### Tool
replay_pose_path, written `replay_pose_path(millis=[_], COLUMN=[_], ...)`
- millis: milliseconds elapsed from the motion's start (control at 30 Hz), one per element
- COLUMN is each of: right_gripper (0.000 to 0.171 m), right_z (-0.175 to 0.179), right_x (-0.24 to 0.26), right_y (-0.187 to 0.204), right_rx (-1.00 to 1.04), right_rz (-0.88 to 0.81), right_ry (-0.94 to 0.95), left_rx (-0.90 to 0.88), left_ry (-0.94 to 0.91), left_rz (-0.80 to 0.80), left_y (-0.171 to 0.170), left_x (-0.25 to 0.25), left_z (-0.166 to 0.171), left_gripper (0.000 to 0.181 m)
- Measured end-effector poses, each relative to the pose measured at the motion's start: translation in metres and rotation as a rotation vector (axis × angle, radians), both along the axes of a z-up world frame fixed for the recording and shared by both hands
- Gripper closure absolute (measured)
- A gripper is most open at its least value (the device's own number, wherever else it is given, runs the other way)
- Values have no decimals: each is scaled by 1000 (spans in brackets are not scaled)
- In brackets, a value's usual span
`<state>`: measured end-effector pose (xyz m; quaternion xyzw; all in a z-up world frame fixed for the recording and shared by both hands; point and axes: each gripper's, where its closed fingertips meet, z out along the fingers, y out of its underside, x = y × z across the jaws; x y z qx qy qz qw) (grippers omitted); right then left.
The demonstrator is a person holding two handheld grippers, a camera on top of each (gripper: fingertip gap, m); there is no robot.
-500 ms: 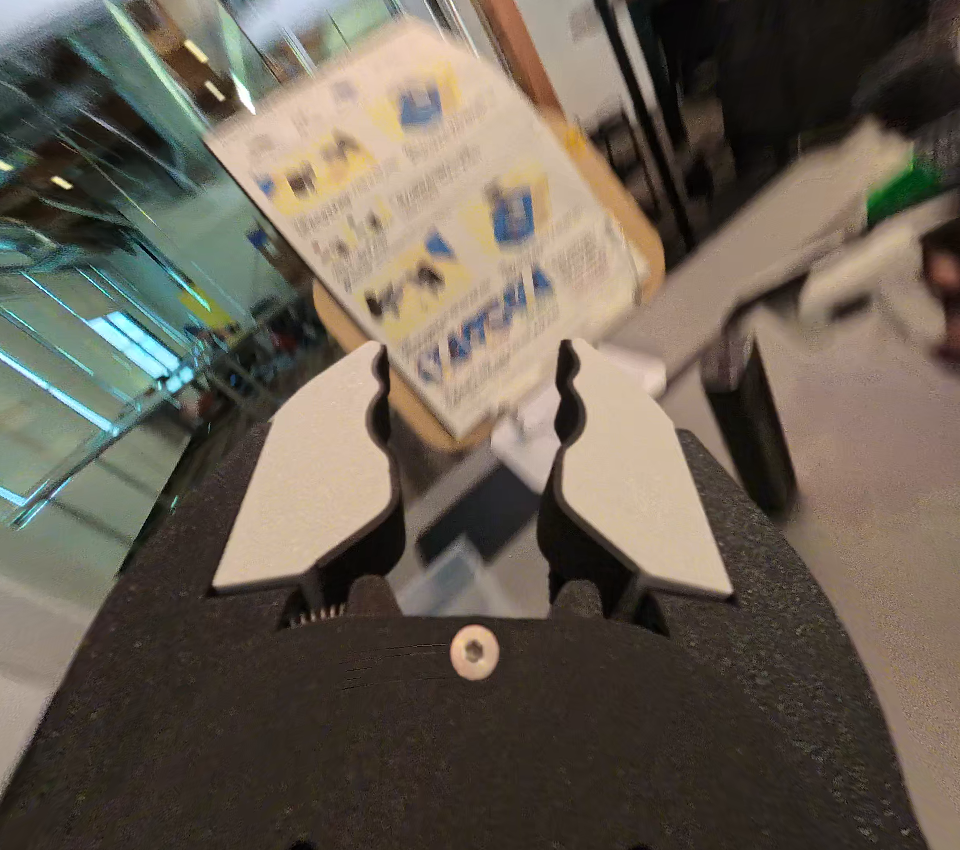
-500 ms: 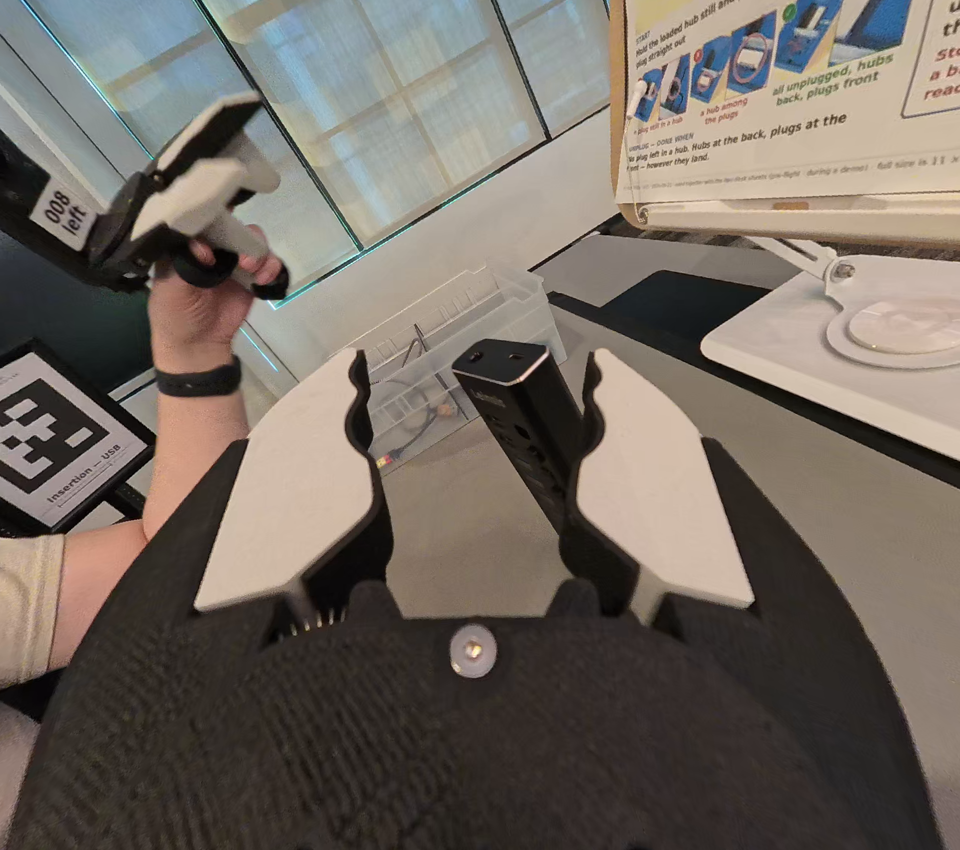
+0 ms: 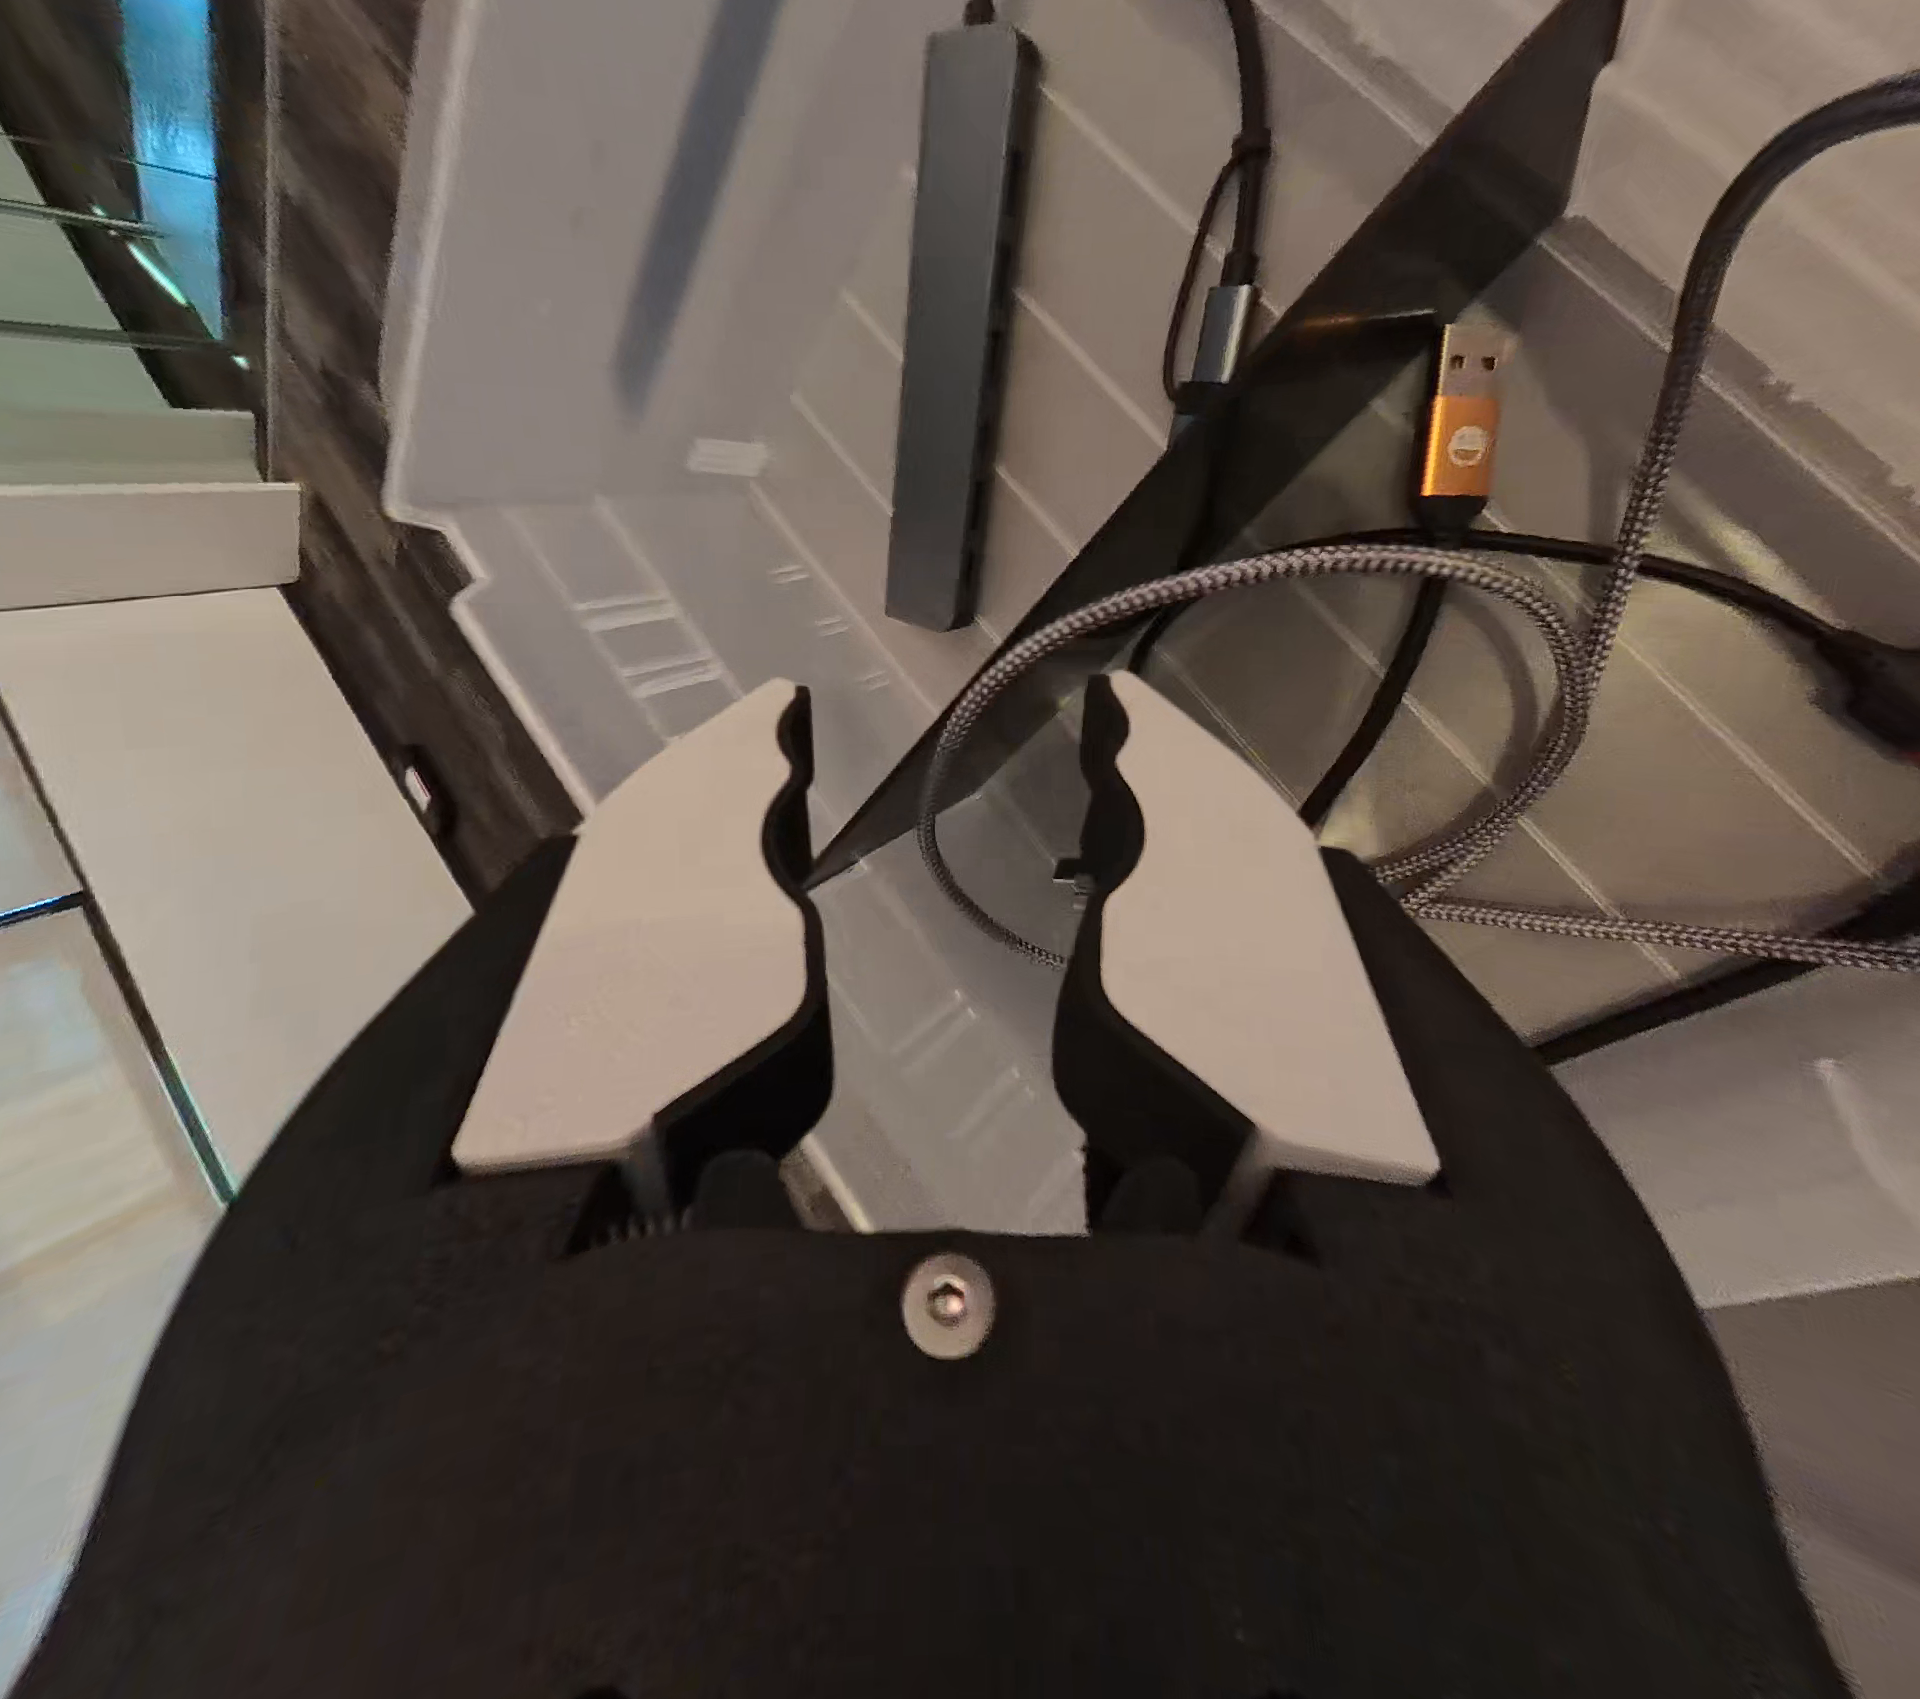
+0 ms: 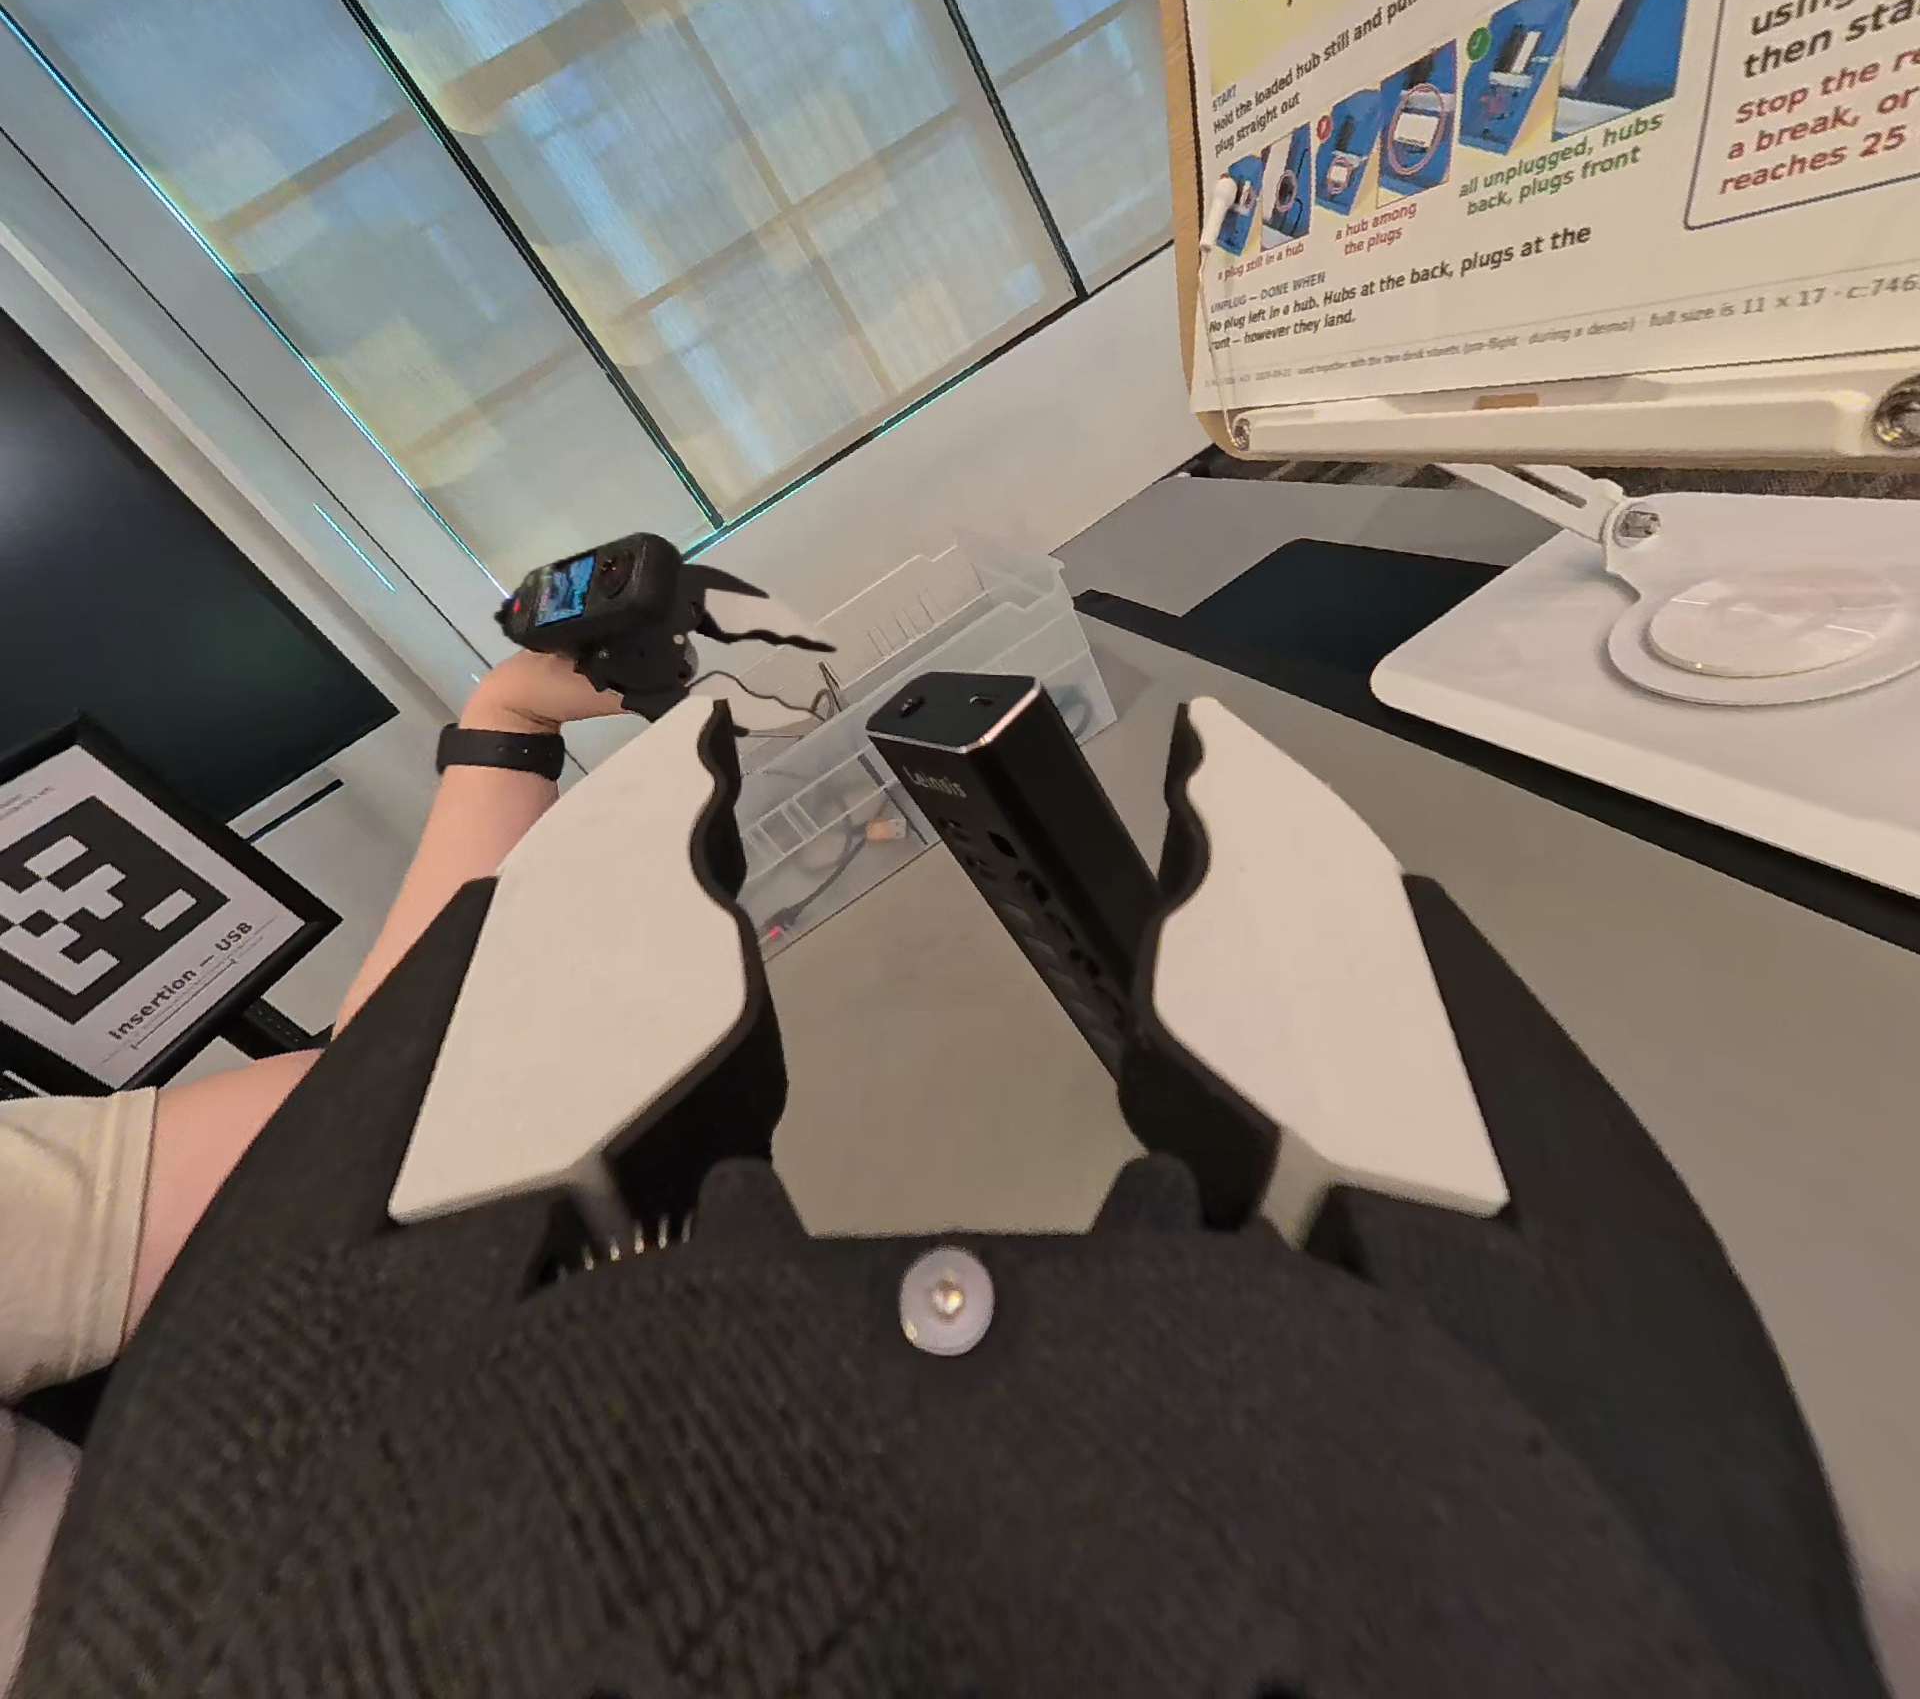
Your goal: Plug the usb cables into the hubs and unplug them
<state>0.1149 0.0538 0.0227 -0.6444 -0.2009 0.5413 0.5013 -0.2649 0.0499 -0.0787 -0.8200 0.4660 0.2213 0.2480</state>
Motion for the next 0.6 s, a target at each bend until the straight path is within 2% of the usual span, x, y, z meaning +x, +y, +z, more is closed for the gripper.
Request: replay_pose_path(millis=[33,167,367,433,500,600], right_gripper=[92,92,91,92,92,92], right_z=[-2,-7,-9,-8,-7,-3], right_x=[0,-1,-3,-3,-3,-5], right_y=[0,1,0,0,-1,-3], right_rx=[-5,-27,-30,-30,-28,-15], right_rz=[3,8,12,14,15,17], right_ry=[-1,-1,-16,-16,-15,-12], left_rx=[-6,0,3,51,112,284], left_ry=[11,26,6,-27,-66,-127], left_rz=[-3,-47,-132,-144,-145,-104], left_y=[2,11,2,1,-2,-4], left_x=[-1,2,15,21,29,37], left_z=[-4,-12,1,17,39,90], left_gripper=[134,141,168,177,178,178])
